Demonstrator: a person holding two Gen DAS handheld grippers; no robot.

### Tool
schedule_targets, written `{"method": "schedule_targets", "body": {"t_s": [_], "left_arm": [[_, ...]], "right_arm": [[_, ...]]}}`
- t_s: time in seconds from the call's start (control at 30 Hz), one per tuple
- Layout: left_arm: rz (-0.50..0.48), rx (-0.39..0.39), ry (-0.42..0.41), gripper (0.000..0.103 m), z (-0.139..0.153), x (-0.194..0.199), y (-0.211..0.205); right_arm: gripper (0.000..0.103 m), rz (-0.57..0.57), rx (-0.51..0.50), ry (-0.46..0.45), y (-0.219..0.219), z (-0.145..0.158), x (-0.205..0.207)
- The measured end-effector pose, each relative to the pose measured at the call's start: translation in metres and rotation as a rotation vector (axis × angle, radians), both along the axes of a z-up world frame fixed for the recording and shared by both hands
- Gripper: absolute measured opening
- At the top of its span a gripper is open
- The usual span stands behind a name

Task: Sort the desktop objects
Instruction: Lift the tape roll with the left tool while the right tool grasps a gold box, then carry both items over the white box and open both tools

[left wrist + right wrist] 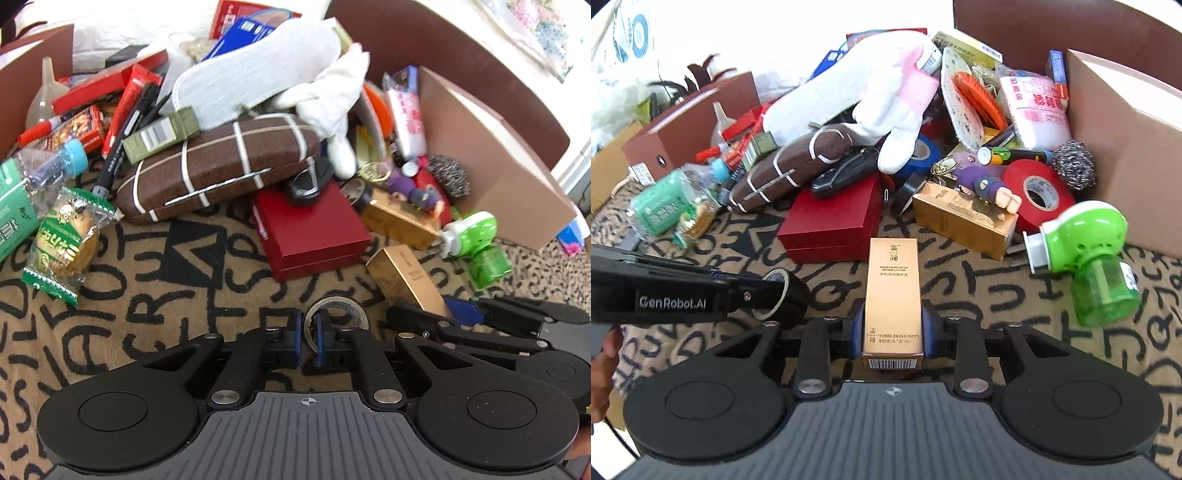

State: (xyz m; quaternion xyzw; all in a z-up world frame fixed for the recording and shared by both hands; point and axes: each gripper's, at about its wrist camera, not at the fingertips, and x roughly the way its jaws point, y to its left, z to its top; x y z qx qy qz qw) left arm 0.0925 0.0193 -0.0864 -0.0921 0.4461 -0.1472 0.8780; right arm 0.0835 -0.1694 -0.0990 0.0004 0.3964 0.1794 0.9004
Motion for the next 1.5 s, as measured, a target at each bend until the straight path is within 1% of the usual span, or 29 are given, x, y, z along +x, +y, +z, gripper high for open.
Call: {"method": "schedule_targets", "body": {"t_s": [0.13,0.3,0.43,0.57,0.73,0.8,0.9,0.97,1.1,1.27,1.5], "left_arm": [[-0.031,-0.025,-0.038,0.003,0.021,-0.001,-0.009],[-0.084,-0.054,-0.104,0.003,0.049,0.014,-0.042],[-0.112,-0.092,-0.148,0.003,0.071,0.031,-0.072],[-0.132,-0.087,-0.201,0.003,0.094,0.052,-0.104],[-0.187,-0.132,-0.216,0.003,0.119,0.084,-0.151],[-0.212,-0.139,-0.227,0.003,0.130,0.098,-0.172],[-0.226,-0.122,-0.232,0.003,0.138,0.120,-0.209],[-0.219,-0.113,-0.210,0.004,0.136,0.137,-0.230],[-0.212,-0.103,-0.139,0.004,0.117,0.174,-0.261],[-0.189,-0.072,-0.033,0.004,0.087,0.216,-0.288],[-0.182,-0.032,0.034,0.004,0.066,0.254,-0.315]], "right_arm": [[0.034,-0.007,0.036,-0.040,-0.011,0.016,-0.009],[0.034,-0.033,0.057,-0.115,-0.029,0.043,-0.007],[0.034,-0.070,0.029,-0.177,-0.049,0.065,0.002],[0.034,-0.118,0.011,-0.228,-0.075,0.087,0.016],[0.034,-0.180,-0.009,-0.282,-0.112,0.114,0.036],[0.034,-0.203,-0.040,-0.297,-0.128,0.126,0.048],[0.034,-0.242,-0.118,-0.306,-0.149,0.140,0.069],[0.034,-0.255,-0.173,-0.296,-0.162,0.142,0.086],[0.034,-0.278,-0.266,-0.242,-0.186,0.130,0.124],[0.034,-0.303,-0.303,-0.152,-0.218,0.105,0.165],[0.034,-0.317,-0.315,-0.005,-0.247,0.069,0.213]]}}
